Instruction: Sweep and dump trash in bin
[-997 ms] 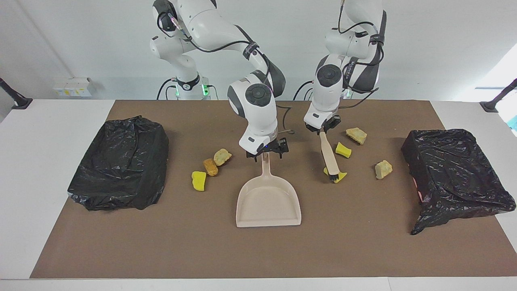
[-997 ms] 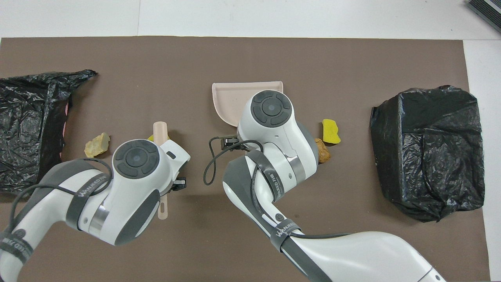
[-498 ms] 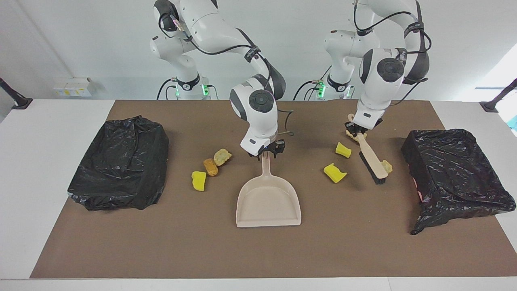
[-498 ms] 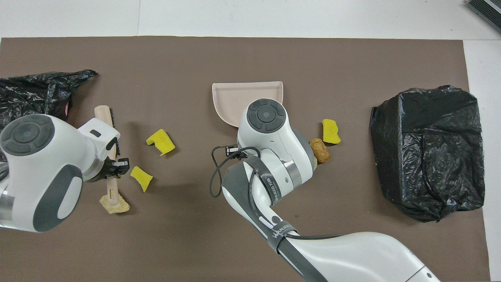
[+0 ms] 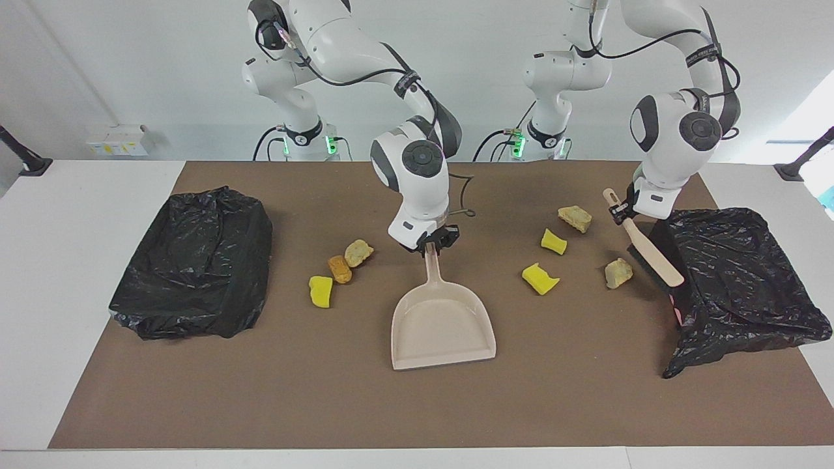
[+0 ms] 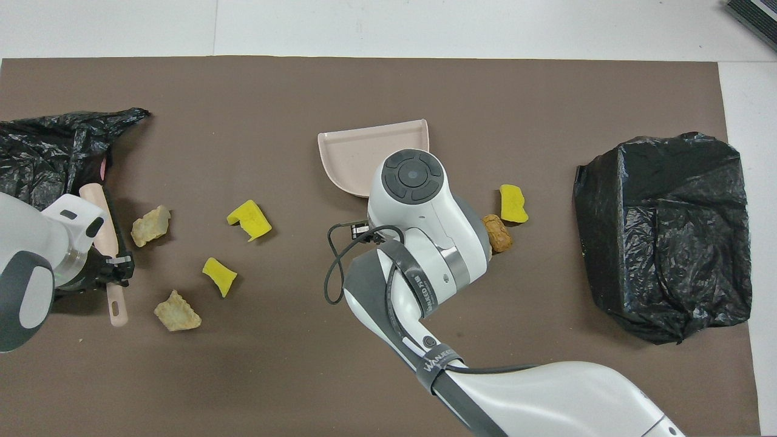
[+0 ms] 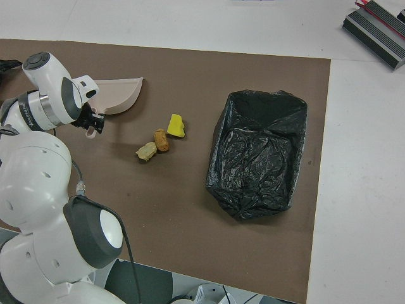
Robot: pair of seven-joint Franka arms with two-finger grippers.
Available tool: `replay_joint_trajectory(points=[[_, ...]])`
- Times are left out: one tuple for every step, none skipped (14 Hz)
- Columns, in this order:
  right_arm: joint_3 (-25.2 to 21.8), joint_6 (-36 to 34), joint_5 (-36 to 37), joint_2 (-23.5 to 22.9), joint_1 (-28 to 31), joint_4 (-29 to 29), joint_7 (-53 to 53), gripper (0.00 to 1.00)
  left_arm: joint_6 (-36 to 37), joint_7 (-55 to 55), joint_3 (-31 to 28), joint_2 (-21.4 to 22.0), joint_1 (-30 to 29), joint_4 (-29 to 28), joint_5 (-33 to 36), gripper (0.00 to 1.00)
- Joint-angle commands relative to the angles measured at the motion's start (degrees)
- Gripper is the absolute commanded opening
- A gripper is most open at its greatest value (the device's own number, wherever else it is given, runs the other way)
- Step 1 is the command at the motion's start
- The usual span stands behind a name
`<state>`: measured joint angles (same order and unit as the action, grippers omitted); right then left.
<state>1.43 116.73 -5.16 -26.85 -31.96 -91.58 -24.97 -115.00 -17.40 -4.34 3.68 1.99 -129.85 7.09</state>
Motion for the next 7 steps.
replay_joint_trajectory(points=[[-0.03, -1.94, 1.12, 1.62, 1.02, 0.09, 3.86, 0.00, -4.77, 1.41, 1.00, -0.59, 0.64, -3.38, 1.17, 0.00], [-0.11, -2.20, 1.12, 2.33, 0.94, -0.09, 5.79, 0.00, -5.23, 1.58, 1.17, -0.60, 1.52, -3.56, 1.17, 0.00], [-0.03, -2.47, 1.12, 3.64, 0.85, -0.53, 7.38, 0.00, -4.80, 1.84, 1.17, -0.43, 3.96, -3.65, 1.09, 0.00], [-0.03, -2.64, 1.03, 5.56, 0.85, -1.83, 9.48, 0.00, -4.45, 2.28, 1.17, -0.43, 5.90, -3.65, 0.56, 0.00], [-0.03, -2.91, 0.77, 7.85, 1.63, -3.41, 15.60, 0.00, -4.44, 2.46, 1.35, -0.43, 7.49, -3.65, 0.21, 0.00], [-0.03, -4.91, 0.51, 10.57, 3.03, -5.43, 24.27, 0.00, -4.36, 3.33, 1.35, -0.43, 9.42, -3.65, -0.14, 0.00], [-0.03, -7.97, 0.51, 12.68, 4.00, -6.76, 32.97, 0.00, -4.36, 5.34, 1.35, -0.43, 10.66, -3.65, -1.71, 0.00]])
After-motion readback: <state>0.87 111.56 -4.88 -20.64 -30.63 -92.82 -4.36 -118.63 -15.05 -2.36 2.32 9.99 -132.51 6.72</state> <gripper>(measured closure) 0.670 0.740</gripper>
